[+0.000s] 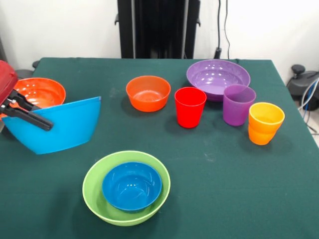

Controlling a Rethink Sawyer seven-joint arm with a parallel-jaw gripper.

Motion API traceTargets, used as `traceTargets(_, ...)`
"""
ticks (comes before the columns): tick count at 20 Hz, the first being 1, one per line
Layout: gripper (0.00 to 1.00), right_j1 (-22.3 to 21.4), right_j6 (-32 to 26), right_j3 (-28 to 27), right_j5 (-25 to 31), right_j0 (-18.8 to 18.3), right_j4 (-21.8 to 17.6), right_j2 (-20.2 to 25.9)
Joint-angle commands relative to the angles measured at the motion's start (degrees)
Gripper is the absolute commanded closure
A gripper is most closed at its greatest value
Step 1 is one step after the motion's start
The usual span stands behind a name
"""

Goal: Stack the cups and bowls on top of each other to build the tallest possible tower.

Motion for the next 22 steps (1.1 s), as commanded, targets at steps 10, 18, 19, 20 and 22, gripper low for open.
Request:
traceTargets(10,1.00,1.97,23.89,-5.04,11.47,1.27,-21.55,23.08)
traceTargets(18,1.00,5.17,29.62,-11.90,23.93,-1.51,-48.09,53.96)
traceTargets(19,1.00,5.68,29.18,-13.33,26.06,-1.83,-53.03,58.98)
traceTargets(20,1.00,5.98,27.80,-14.99,27.71,-2.02,-59.01,64.01)
traceTargets(22,1.00,6.45,24.12,-18.59,31.04,-2.43,-72.32,74.74)
